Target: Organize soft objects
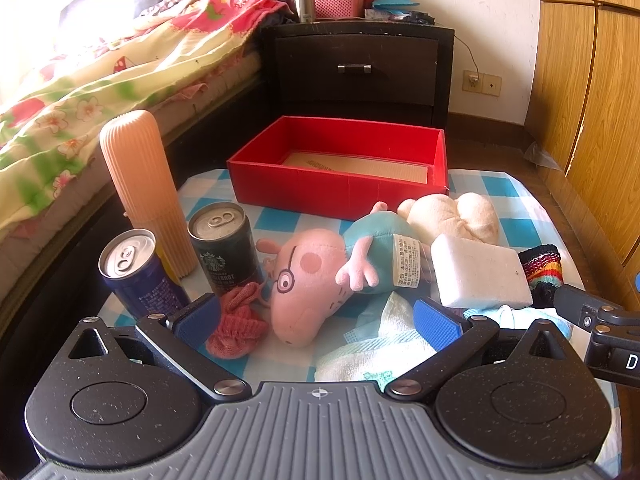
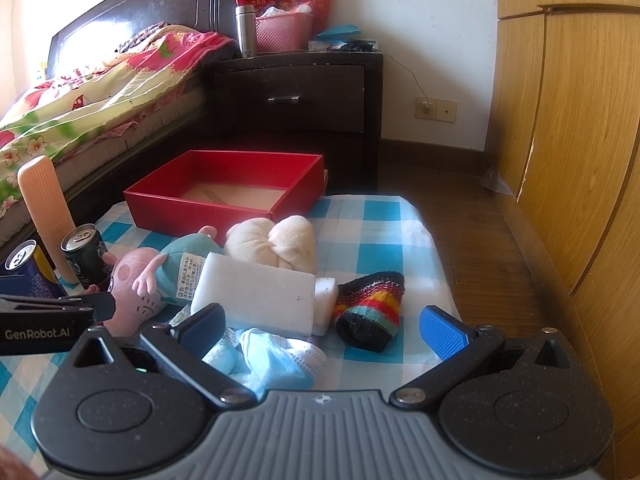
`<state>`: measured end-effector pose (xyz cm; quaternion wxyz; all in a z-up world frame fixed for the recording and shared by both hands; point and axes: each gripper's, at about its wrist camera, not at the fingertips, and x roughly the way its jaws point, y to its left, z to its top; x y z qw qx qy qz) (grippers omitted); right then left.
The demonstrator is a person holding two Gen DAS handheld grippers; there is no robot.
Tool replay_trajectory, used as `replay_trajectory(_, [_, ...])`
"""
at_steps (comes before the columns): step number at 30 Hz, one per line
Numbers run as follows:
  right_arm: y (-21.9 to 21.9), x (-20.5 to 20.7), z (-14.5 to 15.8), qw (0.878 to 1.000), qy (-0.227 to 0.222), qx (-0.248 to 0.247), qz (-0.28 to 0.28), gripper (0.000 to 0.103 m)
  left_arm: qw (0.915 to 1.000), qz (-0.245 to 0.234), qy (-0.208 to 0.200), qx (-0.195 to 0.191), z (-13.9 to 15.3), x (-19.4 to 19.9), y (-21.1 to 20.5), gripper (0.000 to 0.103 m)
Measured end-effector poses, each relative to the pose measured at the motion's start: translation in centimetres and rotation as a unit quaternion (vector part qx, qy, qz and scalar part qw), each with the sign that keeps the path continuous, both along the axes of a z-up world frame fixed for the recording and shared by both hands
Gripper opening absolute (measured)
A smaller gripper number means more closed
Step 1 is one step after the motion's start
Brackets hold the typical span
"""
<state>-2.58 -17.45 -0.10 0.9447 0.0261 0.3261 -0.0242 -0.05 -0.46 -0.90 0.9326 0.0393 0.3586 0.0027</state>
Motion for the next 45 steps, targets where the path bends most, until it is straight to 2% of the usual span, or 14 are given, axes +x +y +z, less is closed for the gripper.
replay_trajectory(8, [0.0,0.0,0.1,1.0,0.001,0.002,0.001,0.085,1.0,-0.003,0.006,0.001,-0.2,0.1,-0.1,0.098])
replay_trajectory(17, [-0.1,0.5,-1.1,0.999,0.038,-0.018,0.013,0.085,0.9983,-0.02,0.053,0.012,-2.0,0.5,-0.1,0.098])
replay_trajectory(23, [0.0,1.1,-2.5,0.995,0.088,-0.02,0.041,0.085,0.9929,-0.081,0.086,-0.012,-3.3,1.4,-1.4,0.097])
replay_trajectory(28, [-1.4,1.1,-2.8,0.994,0.1,-0.026,0.025,0.085,0.9842,-0.123,0.127,0.011,-6.3,2.3,-3.7,0.093])
replay_trajectory(30, [-2.0,1.0,-3.0,0.993,0.11,-0.019,0.025,0.085,0.982,-0.122,0.143,0.022,-7.7,2.8,-4.3,0.078])
replay_trajectory(32, [-2.4,0.9,-3.2,0.992,0.12,-0.016,0.026,0.084,0.9819,-0.116,0.149,0.01,-8.2,3.0,-4.3,0.076])
replay_trajectory(34, [-2.7,1.0,-3.3,0.992,0.125,-0.012,0.026,0.084,0.9815,-0.106,0.159,-0.015,-8.0,3.3,-3.9,0.068])
replay_trajectory(37, [-3.1,1.3,-3.2,0.992,0.124,-0.006,0.027,0.084,0.9784,-0.103,0.173,-0.045,-7.5,3.2,-2.8,0.048])
replay_trajectory(39, [-3.1,1.6,-3.0,0.992,0.12,-0.003,0.031,0.084,0.977,-0.105,0.177,-0.055,-7.2,2.9,-2.3,0.025])
replay_trajectory(41, [-2.9,2.1,-2.9,0.992,0.123,0.002,0.041,0.08,0.976,-0.106,0.178,-0.066,-6.8,2.5,-1.7,0.013])
replay_trajectory(45, [-2.5,3.2,-2.8,0.989,0.129,0.021,0.064,0.066,0.9736,-0.11,0.177,-0.094,-5.7,1.8,-0.1,0.007])
